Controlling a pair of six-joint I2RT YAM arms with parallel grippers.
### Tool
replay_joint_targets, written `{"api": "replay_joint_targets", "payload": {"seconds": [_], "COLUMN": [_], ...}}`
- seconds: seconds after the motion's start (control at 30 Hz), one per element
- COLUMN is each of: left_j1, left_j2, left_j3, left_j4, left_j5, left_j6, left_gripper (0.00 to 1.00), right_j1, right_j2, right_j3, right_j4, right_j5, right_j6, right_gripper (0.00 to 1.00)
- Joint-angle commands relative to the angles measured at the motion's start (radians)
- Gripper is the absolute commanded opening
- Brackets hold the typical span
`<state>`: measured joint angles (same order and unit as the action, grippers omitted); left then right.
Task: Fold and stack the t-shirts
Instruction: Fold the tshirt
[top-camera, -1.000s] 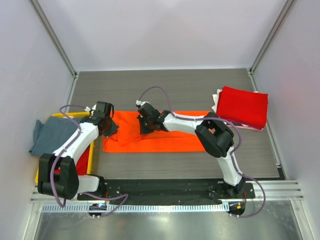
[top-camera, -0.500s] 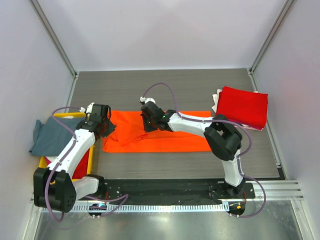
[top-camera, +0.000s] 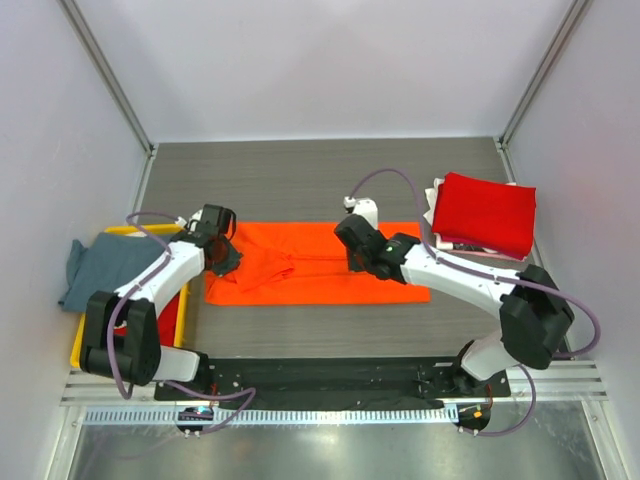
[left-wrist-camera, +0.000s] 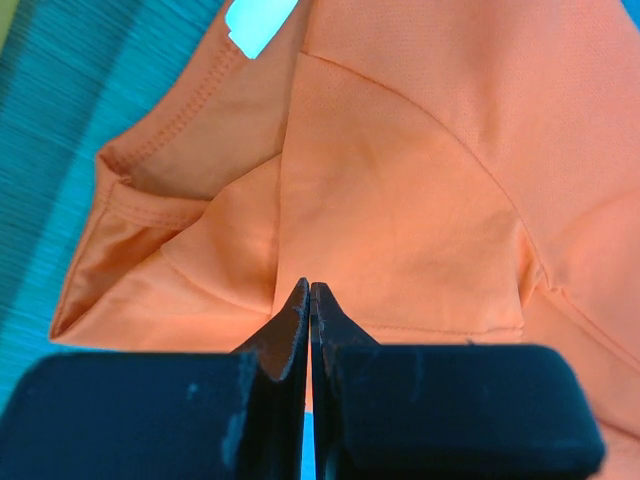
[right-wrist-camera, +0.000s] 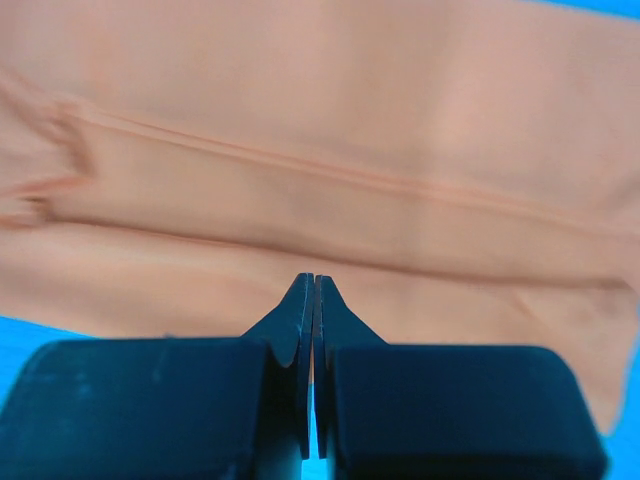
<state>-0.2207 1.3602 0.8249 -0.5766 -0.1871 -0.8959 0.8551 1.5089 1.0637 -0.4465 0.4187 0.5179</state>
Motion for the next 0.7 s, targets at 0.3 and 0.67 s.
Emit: {"api": "replay_joint_targets", "payload": {"seconds": [0.3, 0.67], "left_j1": [-0.016, -0.048], "left_j2": [0.223, 0.491], "left_j3": [0.177, 0.331], "left_j4": [0.004, -0.051], "left_j5": [-0.049, -0.104], "left_j6": [-0.011, -0.011], "left_gripper": [0.0, 0.0], "right_j1": [-0.189, -0.189], "right_j2": [-0.142, -0.009], "right_j3": [-0.232, -0.287], "right_j4": [-0.086, -0.055], "right_j5": [0.051, 0.034], "right_j6": [0.05, 0.094], "right_gripper": [0.01, 0.01]}}
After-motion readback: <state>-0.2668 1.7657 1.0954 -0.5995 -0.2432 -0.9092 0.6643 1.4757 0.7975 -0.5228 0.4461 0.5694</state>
